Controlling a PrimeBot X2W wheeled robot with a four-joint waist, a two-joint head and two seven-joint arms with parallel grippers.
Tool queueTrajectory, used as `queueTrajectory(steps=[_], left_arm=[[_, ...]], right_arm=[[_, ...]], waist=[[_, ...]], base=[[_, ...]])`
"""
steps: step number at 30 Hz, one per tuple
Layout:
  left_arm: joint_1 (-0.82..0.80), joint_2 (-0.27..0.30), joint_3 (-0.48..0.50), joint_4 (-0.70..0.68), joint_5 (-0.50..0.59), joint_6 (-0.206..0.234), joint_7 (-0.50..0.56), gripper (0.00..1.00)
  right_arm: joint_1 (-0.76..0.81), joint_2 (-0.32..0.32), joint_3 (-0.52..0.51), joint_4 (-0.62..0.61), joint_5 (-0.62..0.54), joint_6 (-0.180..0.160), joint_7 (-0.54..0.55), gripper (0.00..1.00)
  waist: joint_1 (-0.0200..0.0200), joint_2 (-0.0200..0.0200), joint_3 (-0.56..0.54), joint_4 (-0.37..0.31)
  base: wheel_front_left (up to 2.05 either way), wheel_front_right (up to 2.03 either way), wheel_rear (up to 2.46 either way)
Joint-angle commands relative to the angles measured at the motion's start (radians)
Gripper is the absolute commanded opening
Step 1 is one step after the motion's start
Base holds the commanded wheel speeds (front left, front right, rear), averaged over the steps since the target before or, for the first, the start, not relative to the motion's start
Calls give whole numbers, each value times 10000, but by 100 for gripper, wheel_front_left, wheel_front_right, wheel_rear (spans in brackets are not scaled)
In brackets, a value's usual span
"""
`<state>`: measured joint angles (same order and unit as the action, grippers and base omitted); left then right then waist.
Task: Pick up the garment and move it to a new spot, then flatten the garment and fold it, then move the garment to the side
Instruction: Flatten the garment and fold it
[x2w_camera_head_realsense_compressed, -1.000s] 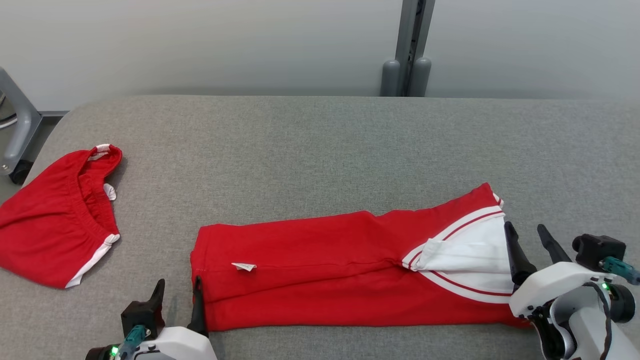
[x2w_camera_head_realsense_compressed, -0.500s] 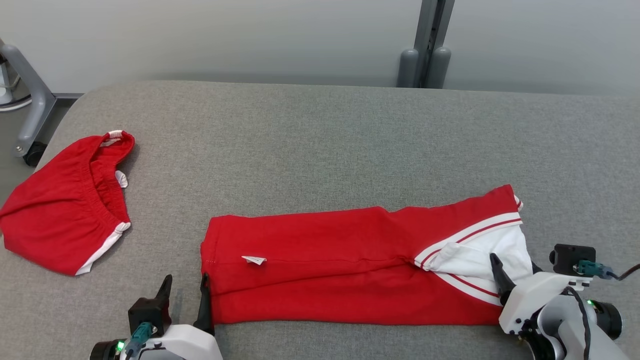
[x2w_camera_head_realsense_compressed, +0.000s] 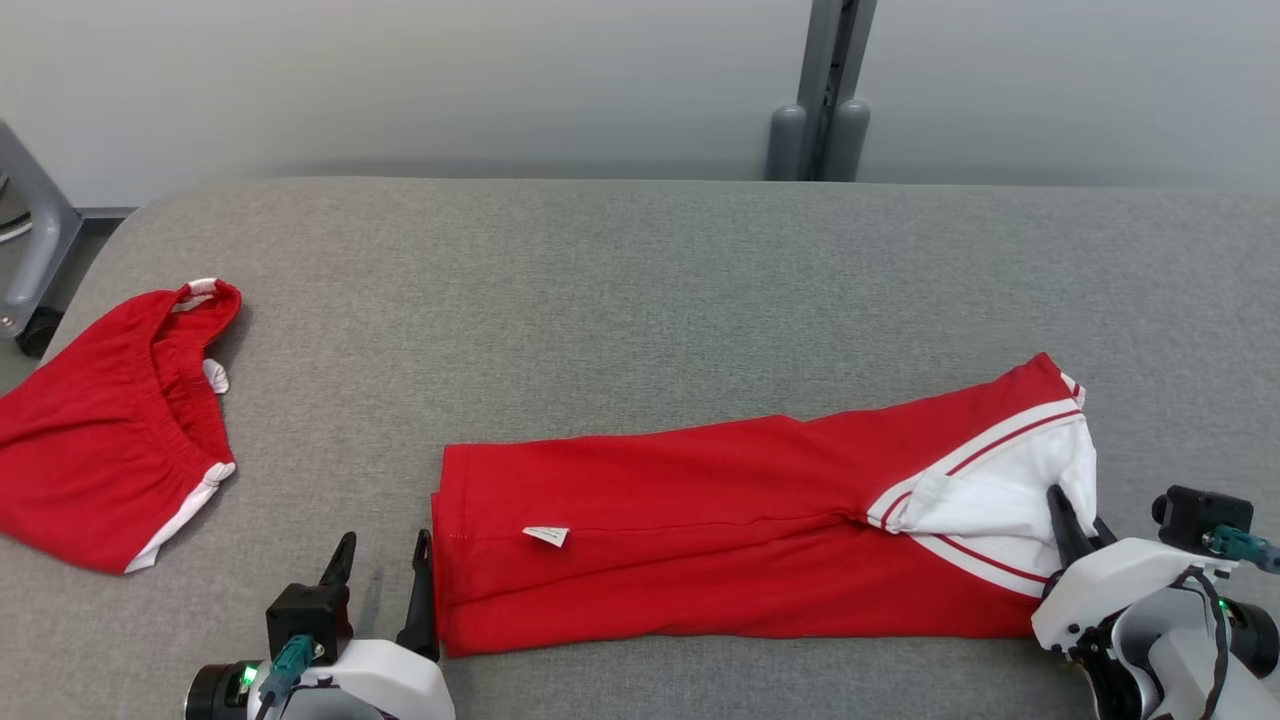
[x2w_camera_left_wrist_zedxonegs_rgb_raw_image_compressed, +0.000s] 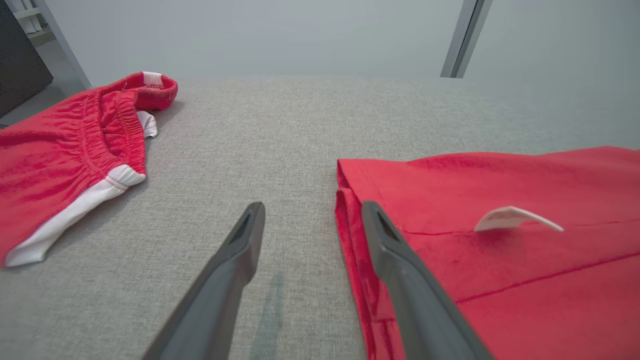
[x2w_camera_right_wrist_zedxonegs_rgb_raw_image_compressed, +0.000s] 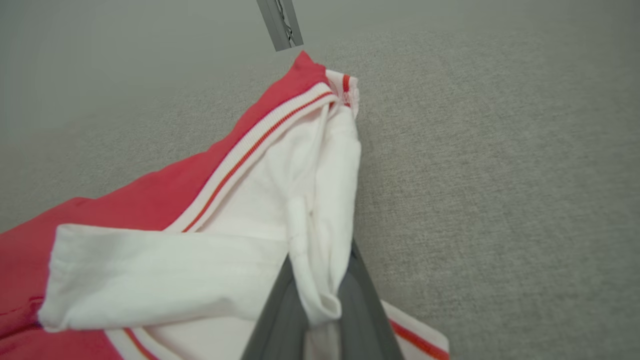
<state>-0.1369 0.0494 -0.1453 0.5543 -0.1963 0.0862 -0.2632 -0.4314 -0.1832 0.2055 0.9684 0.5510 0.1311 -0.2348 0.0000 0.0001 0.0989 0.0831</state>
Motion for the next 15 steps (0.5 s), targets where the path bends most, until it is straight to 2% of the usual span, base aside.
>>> queueTrajectory(steps=[1, 8, 15], left_arm=[[-36, 29, -16, -116, 7, 18, -19, 100], [52, 35, -130, -483, -61, 40, -17, 100], [48, 34, -305, -498, -170, 72, -17, 100]], right_arm=[[-120, -104, -49, -18, -37, -6, -137, 0], [-242, 30, 2, -717, -219, -5, -297, 0], [4, 532, 1176, -2154, 89, -3, -115, 0]], waist=[[0, -1, -29, -216], [0, -1, -116, -756], [0, -1, -169, -813]], base=[[0, 0, 0], [0, 0, 0], [0, 0, 0]])
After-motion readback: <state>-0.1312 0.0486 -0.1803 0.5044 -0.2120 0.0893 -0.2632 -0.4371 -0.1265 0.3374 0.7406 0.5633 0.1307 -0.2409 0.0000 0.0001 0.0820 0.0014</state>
